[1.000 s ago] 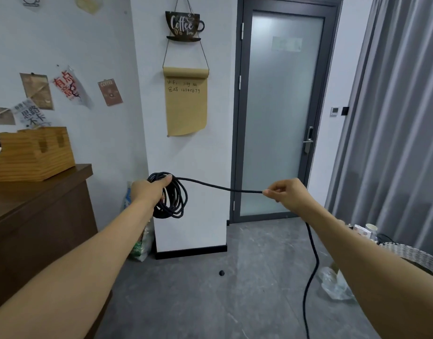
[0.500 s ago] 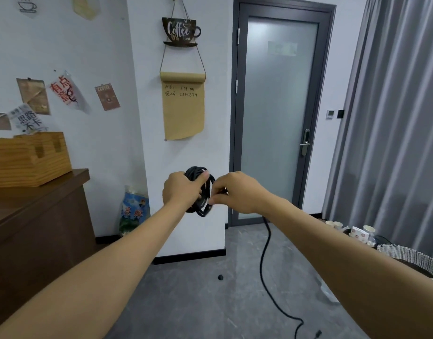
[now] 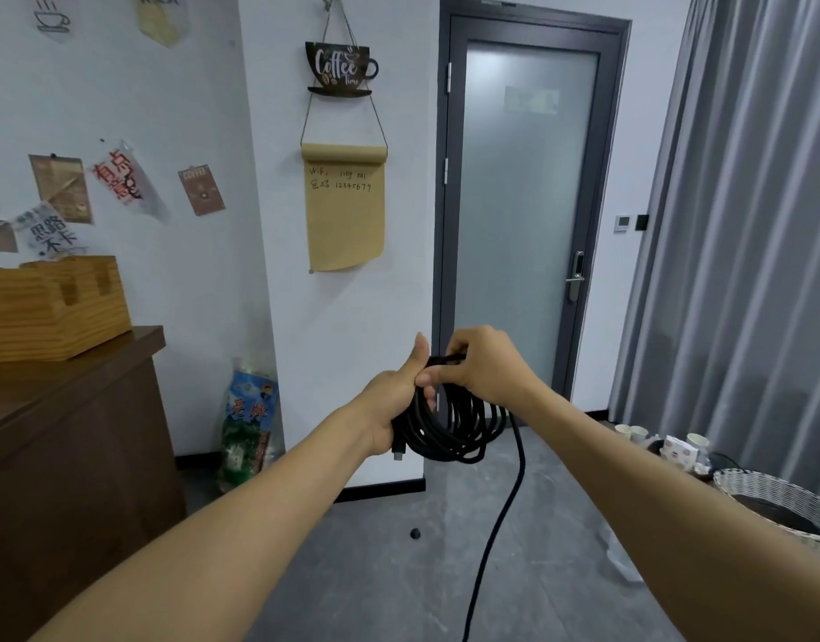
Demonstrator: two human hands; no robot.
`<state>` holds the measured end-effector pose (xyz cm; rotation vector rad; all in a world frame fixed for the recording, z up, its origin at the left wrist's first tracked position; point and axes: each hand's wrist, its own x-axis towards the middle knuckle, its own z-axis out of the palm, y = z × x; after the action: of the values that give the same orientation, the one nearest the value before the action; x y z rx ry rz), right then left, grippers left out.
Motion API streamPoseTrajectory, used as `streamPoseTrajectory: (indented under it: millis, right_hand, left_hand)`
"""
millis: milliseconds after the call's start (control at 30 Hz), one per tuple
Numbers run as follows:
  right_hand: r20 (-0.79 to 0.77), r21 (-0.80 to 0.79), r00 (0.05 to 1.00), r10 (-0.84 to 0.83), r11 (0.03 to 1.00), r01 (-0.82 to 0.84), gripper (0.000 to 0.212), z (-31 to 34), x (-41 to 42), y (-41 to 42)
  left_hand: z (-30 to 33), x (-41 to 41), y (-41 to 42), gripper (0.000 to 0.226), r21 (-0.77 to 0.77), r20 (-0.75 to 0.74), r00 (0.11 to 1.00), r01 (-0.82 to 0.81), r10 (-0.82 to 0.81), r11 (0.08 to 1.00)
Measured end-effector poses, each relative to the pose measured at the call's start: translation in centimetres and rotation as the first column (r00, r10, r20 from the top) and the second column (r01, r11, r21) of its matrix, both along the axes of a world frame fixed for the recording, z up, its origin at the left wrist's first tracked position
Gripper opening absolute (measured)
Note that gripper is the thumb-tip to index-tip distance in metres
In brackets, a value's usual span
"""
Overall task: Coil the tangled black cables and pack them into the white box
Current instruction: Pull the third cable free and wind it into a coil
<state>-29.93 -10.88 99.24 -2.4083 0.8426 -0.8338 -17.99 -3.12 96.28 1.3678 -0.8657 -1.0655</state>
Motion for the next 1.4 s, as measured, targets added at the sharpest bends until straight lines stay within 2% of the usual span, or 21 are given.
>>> streamPoseTrajectory:
  millis: [100,167,267,367,533,633,733,767,833,900,933,1033,1100,1200,1267,1300,1400]
  right_hand:
    - [-0.066,0.005,0.998,-0.006,1.0,0.006,0.046,0.3,0.0,0.0]
    - [-0.133,0.03,0.991,0.027,0.999,-0.024,0.034,0.9,-0.1,-0.2]
    - [-0.123,0.182,0.984,0.128,0.978,-0.104,0.02,1.5,-0.9,-0.7]
    - [-0.024,0.318,0.991,0.133,0.941,-0.118,0.017,0.3,-2.1,-1.7]
    - [0.061,0.33,0.998,-0.027,0.944,0.006,0.023,-2.3,-4.6,-4.0]
    - [0.081,0.272,0.99,-0.118,0.958,0.092,0.019,-2.8,-6.6,-4.9]
    - [0.074,0.191,0.984,-0.163,0.971,0.146,0.017,-2.9,-6.8,-5.2]
    - [0.035,0.136,0.983,-0.181,0.975,0.174,0.016,-2.7,-6.5,-5.0]
    - [-0.149,-0.077,0.958,-0.243,0.969,0.234,0.015,-2.2,-5.4,-4.2]
    - [-0.359,-0.307,0.895,-0.264,0.939,0.155,0.017,-1.5,-4.0,-2.4]
    - [-0.436,-0.371,0.866,-0.246,0.926,0.076,0.018,-1.1,-3.3,-1.6]
    - [-0.552,-0.385,0.828,-0.1,0.911,-0.147,0.019,-0.4,-1.5,0.8]
    - [-0.526,-0.31,0.849,0.039,0.922,-0.234,0.017,0.2,-0.4,2.0]
    - [-0.385,-0.23,0.905,0.181,0.931,-0.284,0.012,1.2,0.5,2.7]
    - [-0.297,-0.196,0.923,0.247,0.93,-0.312,0.008,1.3,0.8,2.4]
    - [-0.252,-0.171,0.93,0.266,0.934,-0.314,0.007,1.2,0.8,2.2]
    - [-0.085,-0.097,0.967,0.242,0.963,-0.25,0.007,0.6,0.6,1.6]
  left_hand:
    - [0.2,0.2,0.2,0.057,0.011,0.008,0.997,0.08,-0.08,0.997]
    - [0.1,0.5,0.5,0.05,0.027,0.033,0.994,0.104,-0.105,0.994]
    - [-0.3,1.4,0.7,0.033,0.042,0.148,0.987,0.063,-0.068,0.997]
    - [-0.3,2.8,0.9,0.027,0.027,0.142,0.983,-0.118,0.113,0.993]
    - [-0.8,6.9,2.0,0.034,0.01,0.078,0.905,-0.419,0.417,0.908]
    - [-1.2,9.2,2.9,0.036,0.017,0.019,0.823,-0.568,0.568,0.823]
    - [-1.4,9.8,3.1,0.038,-0.017,0.07,0.746,-0.663,0.663,0.748]
    - [-1.4,9.7,2.9,0.038,-0.027,0.076,0.73,-0.68,0.68,0.733]
    - [-1.1,8.8,2.4,0.039,-0.041,0.089,0.702,-0.706,0.707,0.707]
    - [-0.7,7.5,1.9,0.043,-0.085,0.214,0.669,-0.713,0.711,0.696]
    - [-0.5,6.9,1.6,0.047,-0.119,0.311,0.641,-0.706,0.702,0.698]
    - [-0.2,5.2,1.3,0.057,-0.177,0.538,0.538,-0.681,0.649,0.711]
    - [-0.3,4.3,1.0,0.057,-0.191,0.604,0.514,-0.649,0.609,0.737]
    - [-0.4,2.7,0.6,0.056,-0.196,0.671,0.524,-0.558,0.525,0.807]
    - [-0.3,1.6,0.5,0.051,-0.17,0.675,0.582,-0.475,0.453,0.863]
    - [-0.3,1.3,0.4,0.049,-0.155,0.635,0.647,-0.429,0.422,0.89]
    - [-0.2,0.2,0.4,0.058,-0.124,0.382,0.868,-0.292,0.317,0.948]
